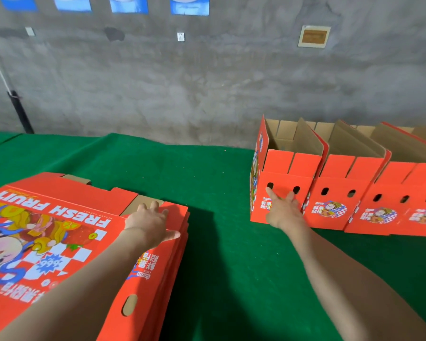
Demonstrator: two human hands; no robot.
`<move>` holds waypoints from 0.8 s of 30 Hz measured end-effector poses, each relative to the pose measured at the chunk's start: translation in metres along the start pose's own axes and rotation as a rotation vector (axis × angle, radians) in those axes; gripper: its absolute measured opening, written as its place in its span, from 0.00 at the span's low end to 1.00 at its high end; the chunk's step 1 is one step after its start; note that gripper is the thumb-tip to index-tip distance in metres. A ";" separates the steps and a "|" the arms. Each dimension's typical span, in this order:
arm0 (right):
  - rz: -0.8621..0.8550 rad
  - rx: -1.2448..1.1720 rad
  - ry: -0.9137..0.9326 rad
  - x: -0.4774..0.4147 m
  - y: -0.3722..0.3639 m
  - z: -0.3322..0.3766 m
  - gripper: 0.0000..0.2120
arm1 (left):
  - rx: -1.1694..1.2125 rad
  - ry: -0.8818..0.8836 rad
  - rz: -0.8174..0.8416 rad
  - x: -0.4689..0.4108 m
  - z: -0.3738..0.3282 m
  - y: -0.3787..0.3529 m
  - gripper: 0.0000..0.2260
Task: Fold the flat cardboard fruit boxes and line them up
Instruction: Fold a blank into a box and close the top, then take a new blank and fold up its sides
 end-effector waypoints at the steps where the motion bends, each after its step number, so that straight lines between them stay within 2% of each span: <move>1: -0.006 -0.053 0.010 0.006 0.003 0.009 0.41 | 0.009 0.003 -0.007 0.000 0.001 -0.002 0.33; 5: -0.021 -0.346 0.147 0.052 0.005 0.063 0.32 | 0.087 -0.006 -0.064 0.005 0.001 -0.010 0.28; 9: 0.157 -0.535 0.334 0.132 -0.027 0.122 0.27 | 0.401 -0.095 -0.153 0.027 0.022 -0.014 0.25; 13: 0.315 -0.595 0.391 0.196 -0.057 0.148 0.23 | 0.520 0.088 -0.476 0.072 0.104 0.010 0.27; 15: 0.337 -0.611 0.400 0.217 -0.062 0.156 0.21 | 0.494 0.189 -0.532 0.095 0.139 0.017 0.26; 17: 0.368 -0.667 0.377 0.235 -0.064 0.162 0.22 | 0.486 0.253 -0.516 0.115 0.156 0.014 0.28; 19: 0.457 -0.819 0.289 0.250 -0.068 0.165 0.24 | 0.418 0.237 -0.400 0.128 0.146 -0.006 0.33; 22: 0.613 -1.096 0.123 0.268 -0.070 0.167 0.21 | 0.288 0.062 -0.199 0.154 0.087 -0.052 0.51; 24: 0.620 -1.220 0.025 0.272 -0.068 0.161 0.14 | 0.297 0.069 -0.204 0.168 0.064 -0.067 0.56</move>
Point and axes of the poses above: each hand's wrist, its own x-axis away from the middle knuckle, its own y-axis out of the back of the hand, z = x × y, the point moved 10 cm from there along -x, towards the middle knuckle, and after that the axes turned 7 degrees about x, right-handed, at the moved point
